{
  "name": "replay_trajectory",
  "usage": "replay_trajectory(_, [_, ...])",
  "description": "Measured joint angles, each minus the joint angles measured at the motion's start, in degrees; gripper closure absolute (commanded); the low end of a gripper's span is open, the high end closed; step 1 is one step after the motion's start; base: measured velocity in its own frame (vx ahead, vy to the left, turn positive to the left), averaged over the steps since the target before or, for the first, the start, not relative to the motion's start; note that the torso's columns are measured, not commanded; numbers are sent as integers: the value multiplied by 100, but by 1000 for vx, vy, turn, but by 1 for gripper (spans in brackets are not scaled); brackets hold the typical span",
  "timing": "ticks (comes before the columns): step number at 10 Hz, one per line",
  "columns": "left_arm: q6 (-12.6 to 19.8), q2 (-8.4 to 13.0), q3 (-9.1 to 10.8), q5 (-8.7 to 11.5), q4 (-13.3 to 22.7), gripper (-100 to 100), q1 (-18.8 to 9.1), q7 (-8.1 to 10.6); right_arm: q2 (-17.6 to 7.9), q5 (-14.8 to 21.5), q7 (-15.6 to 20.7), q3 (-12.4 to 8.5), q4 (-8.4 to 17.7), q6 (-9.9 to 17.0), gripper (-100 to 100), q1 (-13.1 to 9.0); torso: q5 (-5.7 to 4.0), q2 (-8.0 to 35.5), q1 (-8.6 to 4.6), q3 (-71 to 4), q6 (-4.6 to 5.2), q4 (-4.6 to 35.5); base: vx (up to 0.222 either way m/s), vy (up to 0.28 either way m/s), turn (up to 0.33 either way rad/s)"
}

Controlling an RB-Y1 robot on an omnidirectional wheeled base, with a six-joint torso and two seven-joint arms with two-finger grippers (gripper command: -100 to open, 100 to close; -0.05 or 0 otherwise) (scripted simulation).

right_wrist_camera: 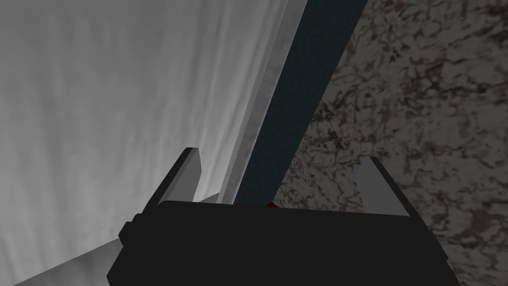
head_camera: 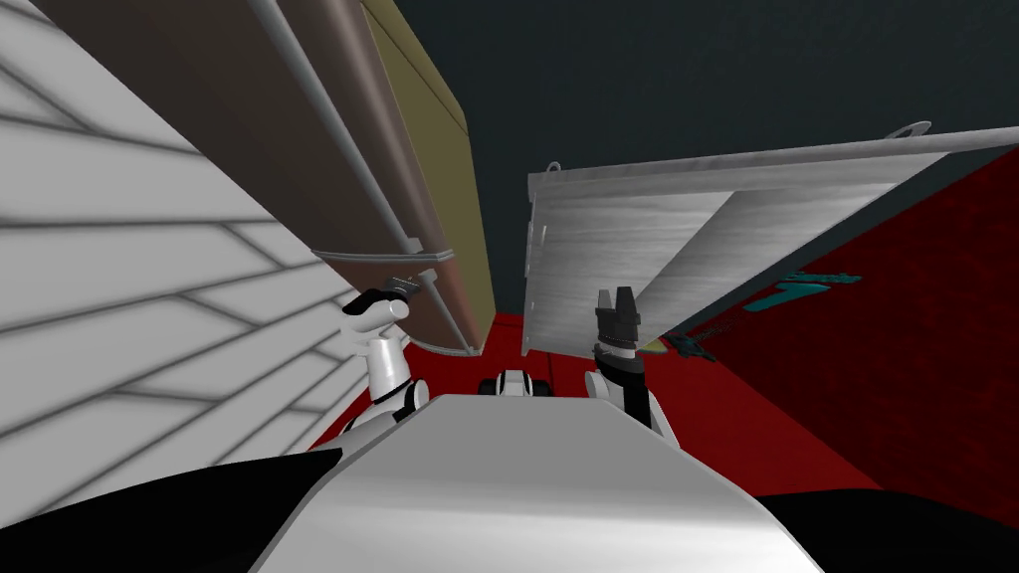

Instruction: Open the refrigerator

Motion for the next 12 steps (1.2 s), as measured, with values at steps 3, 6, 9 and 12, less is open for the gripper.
replay_trajectory(3, [23,52,-190,266,-46,100,35,-49,-1,0,0,-1,1,1,0,-2,-4,-9,-16,-3,-5,1,-258,253,-40])
replay_trajectory(6, [62,60,-392,511,-163,100,98,-95,-1,0,0,-1,1,1,0,-1,-10,-50,-30,-29,-3,-11,-268,257,-50])
replay_trajectory(9, [146,106,-620,802,-266,100,130,-135,-1,0,0,-1,1,1,0,0,-10,-51,-38,-28,-5,-11,-253,245,-52])
replay_trajectory(12, [213,163,-863,1148,-393,100,192,-185,-2,0,0,-2,2,1,0,-1,0,-33,-3,-17,-6,-5,-261,280,-62])
